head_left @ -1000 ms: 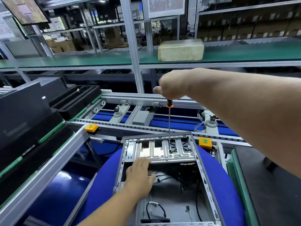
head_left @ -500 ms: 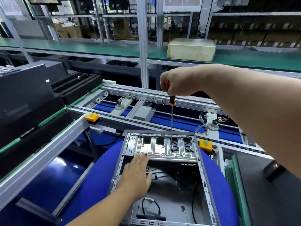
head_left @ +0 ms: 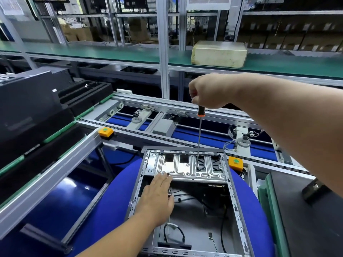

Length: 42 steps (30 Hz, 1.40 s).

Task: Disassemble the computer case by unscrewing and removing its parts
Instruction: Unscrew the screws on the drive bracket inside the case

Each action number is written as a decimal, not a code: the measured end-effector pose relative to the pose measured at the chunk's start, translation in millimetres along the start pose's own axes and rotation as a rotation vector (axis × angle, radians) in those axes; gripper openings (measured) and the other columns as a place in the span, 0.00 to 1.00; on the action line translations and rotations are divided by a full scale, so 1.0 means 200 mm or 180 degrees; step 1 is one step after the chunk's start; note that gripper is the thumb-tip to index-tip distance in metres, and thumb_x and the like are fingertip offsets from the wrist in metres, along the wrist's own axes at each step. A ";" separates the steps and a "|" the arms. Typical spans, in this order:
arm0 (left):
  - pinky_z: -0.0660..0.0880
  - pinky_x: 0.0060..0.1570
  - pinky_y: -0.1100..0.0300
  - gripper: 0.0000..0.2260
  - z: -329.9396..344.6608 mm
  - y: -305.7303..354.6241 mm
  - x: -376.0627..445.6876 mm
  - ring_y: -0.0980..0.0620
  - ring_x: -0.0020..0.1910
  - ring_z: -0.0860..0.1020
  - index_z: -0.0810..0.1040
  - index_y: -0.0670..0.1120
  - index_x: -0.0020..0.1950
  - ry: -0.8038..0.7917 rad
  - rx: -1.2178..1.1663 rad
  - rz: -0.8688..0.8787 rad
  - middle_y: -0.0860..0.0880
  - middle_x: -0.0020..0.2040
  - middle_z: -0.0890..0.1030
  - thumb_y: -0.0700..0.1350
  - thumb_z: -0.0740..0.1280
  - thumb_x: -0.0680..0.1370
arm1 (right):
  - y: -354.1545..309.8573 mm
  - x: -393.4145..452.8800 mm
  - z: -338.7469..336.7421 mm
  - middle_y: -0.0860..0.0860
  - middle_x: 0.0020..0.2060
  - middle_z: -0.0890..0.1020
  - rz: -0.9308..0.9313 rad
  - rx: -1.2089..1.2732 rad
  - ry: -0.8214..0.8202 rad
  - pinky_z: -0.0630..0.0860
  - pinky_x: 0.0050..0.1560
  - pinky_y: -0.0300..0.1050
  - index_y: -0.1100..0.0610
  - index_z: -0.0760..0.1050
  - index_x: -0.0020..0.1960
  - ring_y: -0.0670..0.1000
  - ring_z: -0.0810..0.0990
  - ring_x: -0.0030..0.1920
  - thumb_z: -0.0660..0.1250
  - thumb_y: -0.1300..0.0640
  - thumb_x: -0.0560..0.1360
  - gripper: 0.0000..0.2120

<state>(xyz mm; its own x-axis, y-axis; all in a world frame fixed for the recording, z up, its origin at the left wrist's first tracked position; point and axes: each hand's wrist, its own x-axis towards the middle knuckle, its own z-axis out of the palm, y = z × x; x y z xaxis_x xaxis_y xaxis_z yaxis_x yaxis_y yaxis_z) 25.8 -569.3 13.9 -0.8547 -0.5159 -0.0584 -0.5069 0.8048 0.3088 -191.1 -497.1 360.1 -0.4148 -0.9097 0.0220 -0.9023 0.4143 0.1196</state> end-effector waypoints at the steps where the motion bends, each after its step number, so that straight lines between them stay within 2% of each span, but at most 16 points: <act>1: 0.44 0.80 0.50 0.32 0.00 0.00 0.00 0.56 0.84 0.40 0.45 0.58 0.85 0.0001 -0.0004 -0.0003 0.59 0.86 0.43 0.58 0.55 0.83 | 0.00 0.00 -0.01 0.47 0.42 0.78 -0.0003 0.0057 -0.0037 0.67 0.33 0.44 0.52 0.78 0.53 0.50 0.75 0.41 0.64 0.54 0.81 0.05; 7: 0.43 0.79 0.50 0.32 0.01 0.00 0.00 0.57 0.84 0.40 0.45 0.58 0.85 -0.0006 -0.0027 -0.0021 0.59 0.86 0.43 0.58 0.55 0.83 | 0.01 -0.04 -0.05 0.46 0.45 0.80 -0.0089 0.0388 -0.0322 0.69 0.35 0.44 0.47 0.79 0.51 0.48 0.77 0.43 0.66 0.60 0.79 0.08; 11: 0.44 0.80 0.50 0.33 0.00 0.00 0.01 0.56 0.84 0.40 0.44 0.58 0.85 -0.0021 -0.0042 -0.0023 0.59 0.86 0.43 0.58 0.55 0.83 | 0.00 -0.05 -0.05 0.46 0.45 0.79 -0.0092 0.0701 -0.0318 0.69 0.35 0.44 0.45 0.78 0.51 0.48 0.77 0.43 0.69 0.61 0.76 0.11; 12: 0.44 0.80 0.50 0.33 0.00 0.00 0.01 0.56 0.84 0.40 0.44 0.58 0.85 -0.0025 -0.0036 -0.0020 0.59 0.86 0.43 0.58 0.55 0.83 | -0.01 -0.05 -0.03 0.47 0.45 0.79 -0.0062 0.0718 -0.0254 0.69 0.34 0.44 0.47 0.78 0.51 0.48 0.77 0.43 0.69 0.59 0.75 0.09; 14: 0.45 0.80 0.49 0.33 0.00 0.00 0.00 0.56 0.84 0.40 0.45 0.58 0.85 -0.0044 -0.0030 -0.0015 0.58 0.86 0.43 0.58 0.55 0.83 | -0.01 -0.04 -0.01 0.47 0.44 0.78 0.0065 0.0449 -0.0048 0.67 0.34 0.44 0.49 0.75 0.51 0.49 0.76 0.42 0.69 0.51 0.77 0.05; 16: 0.46 0.81 0.49 0.33 0.00 0.00 0.00 0.56 0.84 0.40 0.45 0.57 0.85 -0.0053 -0.0028 -0.0019 0.58 0.86 0.43 0.58 0.55 0.83 | 0.00 -0.04 0.02 0.46 0.40 0.74 0.0251 -0.0127 0.0195 0.67 0.37 0.46 0.51 0.71 0.50 0.53 0.75 0.43 0.61 0.40 0.80 0.14; 18: 0.46 0.81 0.49 0.33 0.00 0.00 0.00 0.56 0.84 0.41 0.45 0.57 0.85 -0.0051 -0.0029 -0.0018 0.58 0.86 0.43 0.57 0.55 0.83 | 0.00 -0.03 0.04 0.48 0.39 0.73 0.0411 -0.0439 0.0373 0.70 0.41 0.49 0.51 0.70 0.51 0.56 0.75 0.45 0.55 0.36 0.82 0.19; 20: 0.46 0.81 0.49 0.33 -0.01 0.00 0.00 0.56 0.84 0.41 0.45 0.57 0.85 -0.0040 -0.0032 -0.0016 0.58 0.86 0.44 0.57 0.55 0.83 | 0.00 -0.04 0.05 0.48 0.39 0.72 0.0435 -0.0462 0.0429 0.72 0.42 0.51 0.52 0.70 0.50 0.57 0.75 0.45 0.55 0.38 0.82 0.17; 22: 0.46 0.81 0.49 0.32 -0.01 0.00 0.00 0.56 0.84 0.41 0.46 0.58 0.85 -0.0033 -0.0064 -0.0029 0.58 0.86 0.44 0.57 0.56 0.83 | 0.01 -0.04 0.05 0.49 0.41 0.73 0.0343 -0.0361 0.0408 0.71 0.43 0.51 0.51 0.69 0.51 0.57 0.74 0.46 0.57 0.44 0.83 0.11; 26: 0.46 0.81 0.49 0.32 -0.02 0.00 0.00 0.56 0.84 0.41 0.46 0.58 0.85 -0.0038 -0.0100 -0.0034 0.59 0.86 0.44 0.57 0.56 0.83 | 0.01 -0.04 0.03 0.45 0.41 0.73 0.0103 0.0085 0.0297 0.64 0.33 0.45 0.50 0.70 0.54 0.53 0.74 0.42 0.62 0.51 0.81 0.04; 32: 0.46 0.81 0.49 0.33 -0.01 0.00 0.00 0.56 0.84 0.42 0.46 0.58 0.85 -0.0028 -0.0080 -0.0049 0.58 0.86 0.45 0.57 0.56 0.83 | 0.00 -0.06 -0.01 0.45 0.44 0.75 -0.0065 0.0547 -0.0074 0.66 0.32 0.42 0.49 0.75 0.57 0.47 0.74 0.40 0.66 0.61 0.79 0.10; 39: 0.47 0.82 0.49 0.33 -0.01 0.00 0.00 0.56 0.84 0.41 0.46 0.58 0.85 -0.0034 -0.0056 -0.0040 0.58 0.86 0.45 0.58 0.56 0.83 | 0.03 -0.07 -0.03 0.47 0.46 0.78 0.0026 0.0708 -0.0196 0.67 0.34 0.44 0.46 0.78 0.53 0.48 0.76 0.42 0.67 0.61 0.77 0.10; 41: 0.47 0.82 0.49 0.32 -0.01 0.00 0.00 0.56 0.84 0.42 0.46 0.58 0.85 -0.0029 -0.0072 -0.0047 0.58 0.86 0.45 0.57 0.56 0.83 | 0.03 -0.06 -0.01 0.48 0.46 0.78 0.0135 0.0543 -0.0092 0.67 0.35 0.45 0.50 0.76 0.53 0.50 0.76 0.42 0.66 0.56 0.78 0.05; 42: 0.47 0.82 0.49 0.32 -0.01 0.00 0.00 0.56 0.84 0.42 0.46 0.58 0.85 -0.0029 -0.0082 -0.0049 0.58 0.86 0.46 0.57 0.56 0.83 | 0.02 -0.06 0.00 0.48 0.46 0.78 0.0210 0.0352 -0.0027 0.66 0.36 0.46 0.51 0.74 0.53 0.51 0.76 0.43 0.65 0.51 0.80 0.05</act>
<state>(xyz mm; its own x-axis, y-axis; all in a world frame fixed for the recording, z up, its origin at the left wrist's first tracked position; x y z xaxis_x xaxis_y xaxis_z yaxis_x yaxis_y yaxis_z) 25.9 -569.0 16.1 -0.8478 -0.5254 -0.0718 -0.5170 0.7889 0.3322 -190.8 -485.0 360.8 -0.4744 -0.8802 0.0177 -0.8802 0.4745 0.0079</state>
